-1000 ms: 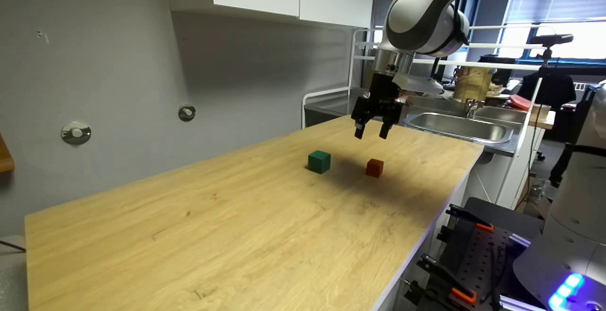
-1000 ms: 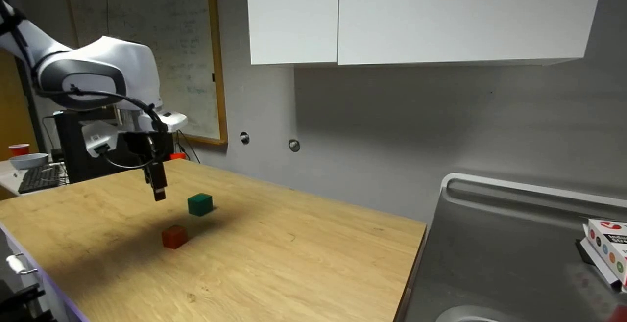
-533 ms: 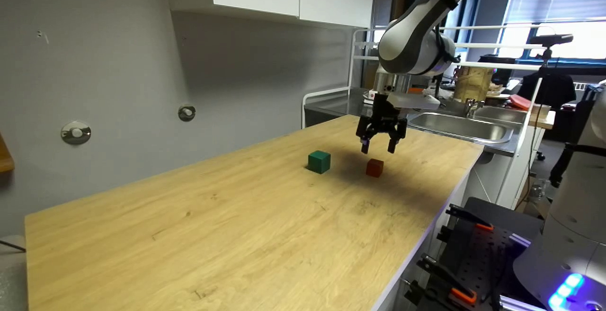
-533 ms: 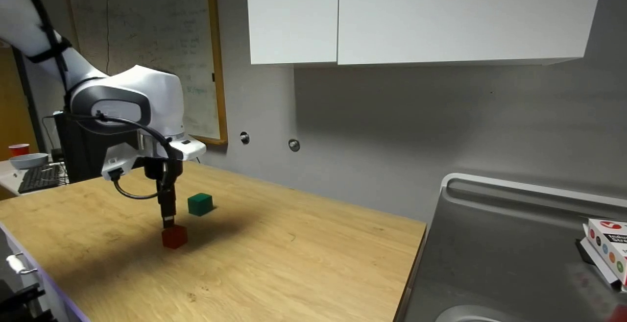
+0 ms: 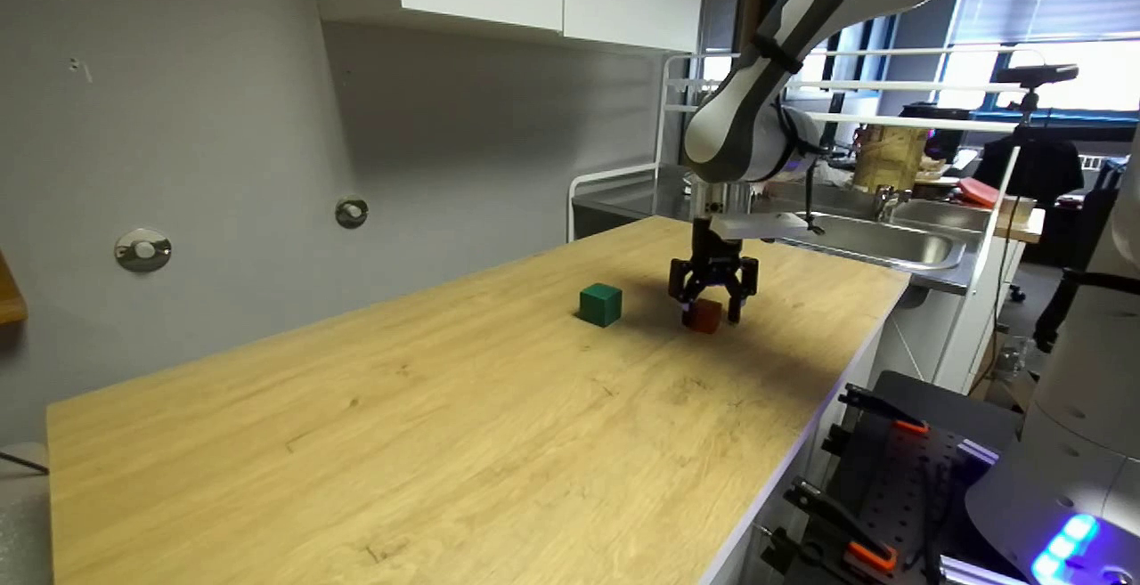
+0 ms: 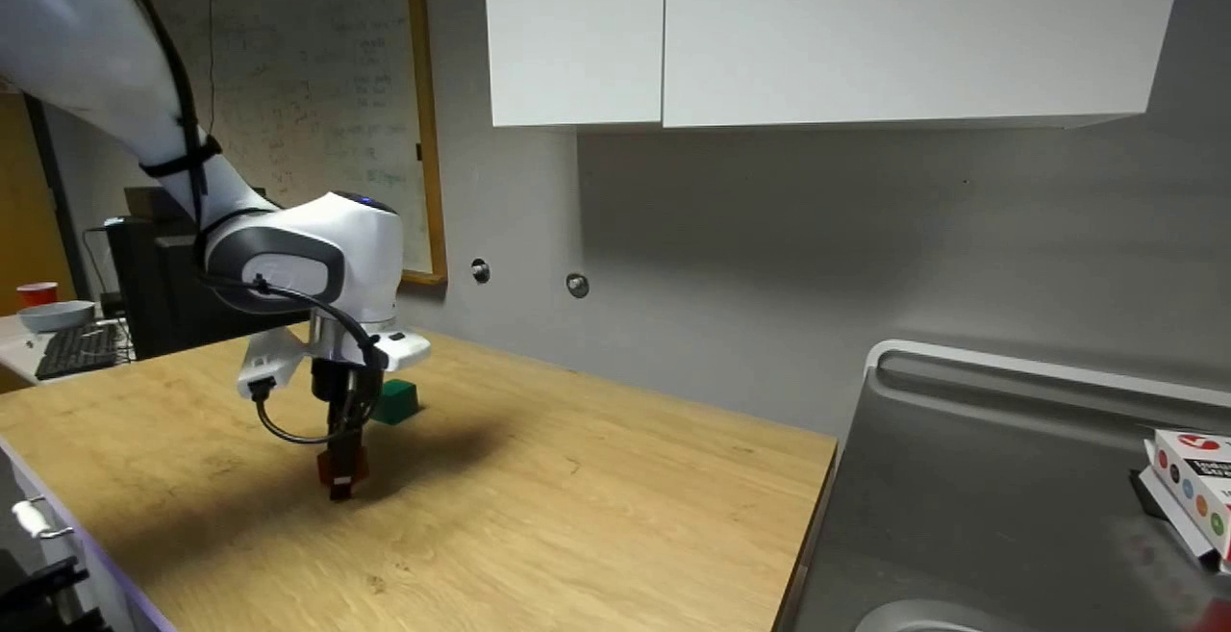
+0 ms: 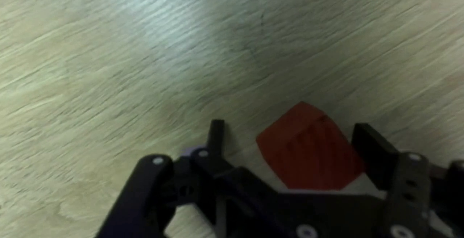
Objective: Pick up the orange block from the table and put it on top of the green block.
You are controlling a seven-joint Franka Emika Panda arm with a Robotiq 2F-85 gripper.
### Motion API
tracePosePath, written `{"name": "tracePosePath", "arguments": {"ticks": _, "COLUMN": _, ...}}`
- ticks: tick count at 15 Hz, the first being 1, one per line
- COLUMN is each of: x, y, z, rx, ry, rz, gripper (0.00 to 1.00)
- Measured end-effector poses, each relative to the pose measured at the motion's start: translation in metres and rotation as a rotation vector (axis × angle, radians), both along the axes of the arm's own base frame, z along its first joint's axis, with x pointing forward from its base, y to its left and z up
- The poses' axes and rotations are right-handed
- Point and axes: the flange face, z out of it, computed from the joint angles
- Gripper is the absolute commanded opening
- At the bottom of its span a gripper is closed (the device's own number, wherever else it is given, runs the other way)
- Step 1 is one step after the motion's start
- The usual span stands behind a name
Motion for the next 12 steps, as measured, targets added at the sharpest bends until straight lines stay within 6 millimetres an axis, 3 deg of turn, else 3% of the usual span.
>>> {"name": "tracePosePath", "arguments": {"ticks": 5, "x": 0.015, "y": -0.006, "z": 0.004, "rx": -0.007, "ry": 0.007, "rz": -0.006, "gripper": 0.21}}
{"name": "tracePosePath", "arguments": {"ticks": 9, "x": 0.033, "y": -0.004, "z": 0.021, "rx": -0.055, "ry": -0.008, "rz": 0.011, "gripper": 0.19}}
{"name": "tracePosePath", "arguments": {"ticks": 12, "x": 0.056, "y": 0.009, "z": 0.046, "rx": -0.1, "ry": -0.025, "rz": 0.05, "gripper": 0.19}}
